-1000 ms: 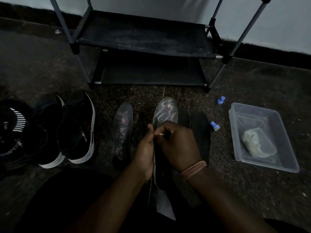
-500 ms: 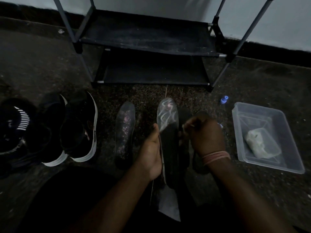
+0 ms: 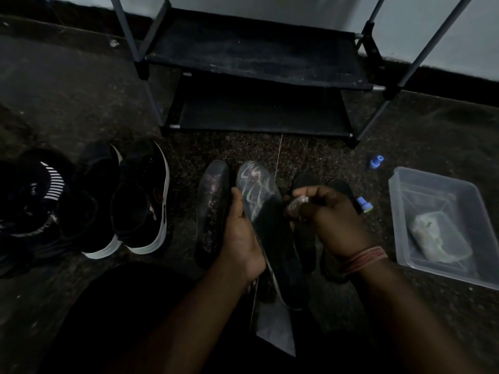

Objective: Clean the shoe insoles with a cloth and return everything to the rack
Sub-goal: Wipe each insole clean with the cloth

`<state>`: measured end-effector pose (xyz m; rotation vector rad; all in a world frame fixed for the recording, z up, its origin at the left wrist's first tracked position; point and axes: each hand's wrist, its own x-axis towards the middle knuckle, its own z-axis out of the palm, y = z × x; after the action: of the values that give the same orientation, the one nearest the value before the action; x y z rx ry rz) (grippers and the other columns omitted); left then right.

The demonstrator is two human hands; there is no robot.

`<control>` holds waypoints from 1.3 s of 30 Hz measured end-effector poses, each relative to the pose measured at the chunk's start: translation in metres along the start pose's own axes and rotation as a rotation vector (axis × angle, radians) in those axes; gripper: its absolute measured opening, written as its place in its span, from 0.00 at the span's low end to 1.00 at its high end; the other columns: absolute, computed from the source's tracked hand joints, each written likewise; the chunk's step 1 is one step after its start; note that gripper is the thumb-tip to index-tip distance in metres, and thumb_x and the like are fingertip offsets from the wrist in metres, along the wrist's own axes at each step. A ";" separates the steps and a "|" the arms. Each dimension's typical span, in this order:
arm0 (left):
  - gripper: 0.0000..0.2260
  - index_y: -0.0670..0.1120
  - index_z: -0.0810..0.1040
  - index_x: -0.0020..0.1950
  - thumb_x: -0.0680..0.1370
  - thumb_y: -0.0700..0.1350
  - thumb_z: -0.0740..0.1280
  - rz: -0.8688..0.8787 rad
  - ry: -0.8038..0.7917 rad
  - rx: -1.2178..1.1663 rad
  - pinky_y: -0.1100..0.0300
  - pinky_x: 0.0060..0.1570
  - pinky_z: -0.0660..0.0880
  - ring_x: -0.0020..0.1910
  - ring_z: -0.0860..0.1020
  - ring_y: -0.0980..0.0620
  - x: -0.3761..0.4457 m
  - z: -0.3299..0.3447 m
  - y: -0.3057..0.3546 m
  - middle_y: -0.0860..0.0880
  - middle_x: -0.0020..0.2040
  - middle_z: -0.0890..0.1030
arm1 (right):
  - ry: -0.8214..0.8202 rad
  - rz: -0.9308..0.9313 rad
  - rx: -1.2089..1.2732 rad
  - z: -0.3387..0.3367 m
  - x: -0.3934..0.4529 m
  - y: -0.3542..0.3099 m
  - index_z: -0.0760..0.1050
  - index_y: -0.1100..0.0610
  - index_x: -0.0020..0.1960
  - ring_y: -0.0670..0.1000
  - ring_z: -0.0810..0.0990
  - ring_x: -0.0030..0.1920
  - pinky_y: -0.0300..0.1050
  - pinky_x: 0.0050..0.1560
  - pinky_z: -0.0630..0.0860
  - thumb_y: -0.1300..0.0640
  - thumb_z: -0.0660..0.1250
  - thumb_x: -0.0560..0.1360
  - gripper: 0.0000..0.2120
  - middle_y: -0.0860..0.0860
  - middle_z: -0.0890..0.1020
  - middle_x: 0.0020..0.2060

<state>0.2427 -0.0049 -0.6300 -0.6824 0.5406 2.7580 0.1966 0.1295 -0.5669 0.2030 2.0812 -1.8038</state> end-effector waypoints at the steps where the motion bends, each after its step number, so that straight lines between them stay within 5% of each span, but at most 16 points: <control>1: 0.37 0.45 0.77 0.71 0.77 0.73 0.57 -0.004 0.002 0.005 0.44 0.68 0.71 0.65 0.78 0.40 0.000 -0.001 0.001 0.39 0.67 0.79 | -0.010 -0.025 -0.060 0.003 0.000 0.005 0.81 0.57 0.51 0.55 0.84 0.42 0.58 0.49 0.81 0.67 0.70 0.73 0.09 0.58 0.86 0.43; 7: 0.35 0.43 0.85 0.59 0.79 0.71 0.55 -0.016 -0.026 -0.013 0.46 0.61 0.74 0.57 0.83 0.42 -0.001 -0.004 0.001 0.39 0.59 0.83 | -0.005 -0.368 -0.496 0.002 -0.001 0.013 0.81 0.50 0.46 0.40 0.83 0.48 0.39 0.54 0.78 0.62 0.75 0.72 0.08 0.44 0.85 0.44; 10: 0.40 0.40 0.82 0.64 0.76 0.74 0.56 -0.046 -0.010 0.015 0.45 0.69 0.71 0.64 0.78 0.41 0.002 -0.007 0.000 0.39 0.65 0.78 | -0.092 -0.420 -0.834 0.002 -0.003 0.013 0.82 0.48 0.42 0.42 0.83 0.50 0.40 0.54 0.77 0.61 0.72 0.73 0.07 0.45 0.86 0.45; 13: 0.44 0.41 0.78 0.69 0.74 0.77 0.54 -0.065 -0.004 0.086 0.43 0.72 0.67 0.71 0.73 0.41 0.006 -0.007 -0.001 0.40 0.72 0.73 | -0.150 -0.417 -0.851 0.000 -0.001 0.016 0.81 0.47 0.41 0.42 0.82 0.56 0.37 0.56 0.75 0.62 0.72 0.73 0.09 0.46 0.86 0.49; 15: 0.43 0.44 0.79 0.69 0.74 0.77 0.52 -0.058 0.005 0.140 0.43 0.69 0.70 0.69 0.76 0.41 0.007 -0.008 -0.005 0.39 0.69 0.77 | -0.122 -0.436 -0.839 -0.001 0.001 0.021 0.83 0.49 0.43 0.44 0.83 0.53 0.43 0.57 0.77 0.62 0.71 0.73 0.08 0.45 0.86 0.47; 20: 0.39 0.51 0.73 0.74 0.75 0.76 0.53 -0.040 0.002 0.231 0.42 0.73 0.66 0.70 0.75 0.43 0.007 -0.005 -0.016 0.43 0.71 0.76 | 0.118 -0.532 -0.841 0.000 0.006 0.025 0.84 0.51 0.46 0.51 0.83 0.46 0.47 0.51 0.78 0.65 0.69 0.72 0.11 0.50 0.86 0.45; 23: 0.37 0.50 0.74 0.73 0.76 0.74 0.51 -0.034 -0.014 0.261 0.45 0.68 0.72 0.68 0.77 0.45 0.005 0.000 -0.018 0.44 0.69 0.79 | 0.182 -0.584 -0.812 -0.005 0.006 0.022 0.84 0.53 0.47 0.52 0.83 0.47 0.44 0.53 0.77 0.67 0.68 0.71 0.12 0.52 0.85 0.46; 33: 0.43 0.46 0.78 0.70 0.74 0.78 0.49 -0.070 0.015 0.222 0.44 0.67 0.71 0.68 0.77 0.42 0.007 -0.005 -0.010 0.41 0.68 0.79 | -0.302 -0.207 -1.052 0.008 -0.012 0.001 0.85 0.51 0.49 0.51 0.82 0.53 0.41 0.57 0.76 0.59 0.69 0.73 0.09 0.49 0.85 0.52; 36: 0.42 0.46 0.77 0.71 0.75 0.76 0.48 -0.050 0.031 0.221 0.45 0.65 0.74 0.68 0.77 0.42 0.007 -0.007 -0.010 0.41 0.68 0.79 | -0.265 -0.188 -1.018 0.002 -0.009 0.002 0.85 0.50 0.48 0.47 0.83 0.48 0.29 0.43 0.70 0.56 0.72 0.74 0.05 0.47 0.86 0.47; 39: 0.40 0.46 0.78 0.70 0.77 0.74 0.49 -0.037 0.014 0.210 0.46 0.60 0.76 0.64 0.80 0.43 0.003 -0.002 -0.009 0.41 0.65 0.81 | -0.096 -0.244 -0.919 0.001 -0.004 0.009 0.83 0.51 0.46 0.51 0.84 0.44 0.38 0.45 0.75 0.53 0.70 0.75 0.04 0.50 0.86 0.42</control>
<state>0.2439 0.0027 -0.6357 -0.6542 0.7986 2.6151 0.2037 0.1309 -0.5733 -0.3885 2.6895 -0.7655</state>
